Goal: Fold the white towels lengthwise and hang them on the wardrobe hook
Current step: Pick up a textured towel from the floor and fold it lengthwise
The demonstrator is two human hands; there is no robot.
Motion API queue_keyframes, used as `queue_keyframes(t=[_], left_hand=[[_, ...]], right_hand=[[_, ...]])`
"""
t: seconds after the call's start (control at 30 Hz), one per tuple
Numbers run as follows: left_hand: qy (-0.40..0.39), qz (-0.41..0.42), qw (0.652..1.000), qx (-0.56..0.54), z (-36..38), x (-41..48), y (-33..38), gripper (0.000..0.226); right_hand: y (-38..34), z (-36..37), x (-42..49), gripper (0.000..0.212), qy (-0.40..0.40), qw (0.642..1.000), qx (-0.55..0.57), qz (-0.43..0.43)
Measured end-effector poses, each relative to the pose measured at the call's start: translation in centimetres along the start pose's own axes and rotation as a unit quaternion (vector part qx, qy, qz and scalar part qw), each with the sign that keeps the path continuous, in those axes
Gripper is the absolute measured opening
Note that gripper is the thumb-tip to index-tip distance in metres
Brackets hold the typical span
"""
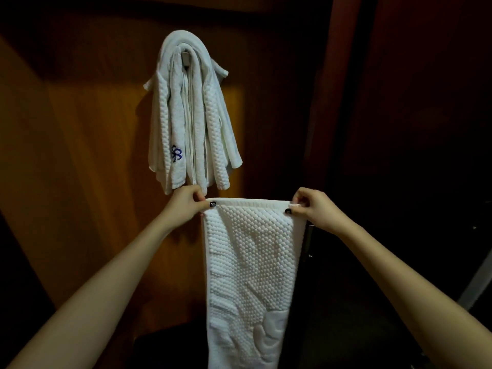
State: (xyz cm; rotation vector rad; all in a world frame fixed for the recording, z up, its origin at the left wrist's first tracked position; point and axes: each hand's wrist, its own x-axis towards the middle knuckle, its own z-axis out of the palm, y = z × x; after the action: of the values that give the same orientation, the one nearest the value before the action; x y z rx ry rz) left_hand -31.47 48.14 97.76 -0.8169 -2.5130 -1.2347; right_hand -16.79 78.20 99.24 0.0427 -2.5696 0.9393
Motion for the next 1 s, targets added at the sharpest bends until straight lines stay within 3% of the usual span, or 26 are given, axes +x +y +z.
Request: queue_keyframes(t=[0.17, 0.4, 0.53, 0.77, 0.87, 1.0], left_hand=[[0.02, 0.008, 1.0, -0.014, -0.8, 0.1, 0.3, 0.027], [0.073, 0.083, 0.993, -0.029, -3.4, -0.3, 2.2, 0.017], [0.087, 0.096, 0.992, 0.002, -4.9, -0.3, 3.2, 0.018], [0.054, 0.088, 0.992, 0.073, -6.1, -0.3, 3.5, 0.015], [0.036, 0.1, 0.994, 0.031, -5.8, -0.6, 3.3, 0.014], [-0.097, 0.145, 0.984, -0.046, -5.5, -1.3, 3.4, 0.028]], right_hand=[[0.5, 0.2, -0.6, 0.012, -0.032, 0.998, 0.047, 0.018], [-1.6, 1.3, -0.7, 0.015, 0.124, 0.991, 0.039, -0.043], [-3.4, 0.3, 0.3, 0.013, 0.135, 0.987, -0.033, -0.086], [-4.8, -0.8, 1.5, 0.013, 0.151, 0.981, -0.068, -0.104], [-4.6, -0.7, 1.7, 0.015, 0.145, 0.983, -0.06, -0.091], [-3.0, -1.1, 1.7, 0.012, 0.093, 0.987, -0.114, -0.071]])
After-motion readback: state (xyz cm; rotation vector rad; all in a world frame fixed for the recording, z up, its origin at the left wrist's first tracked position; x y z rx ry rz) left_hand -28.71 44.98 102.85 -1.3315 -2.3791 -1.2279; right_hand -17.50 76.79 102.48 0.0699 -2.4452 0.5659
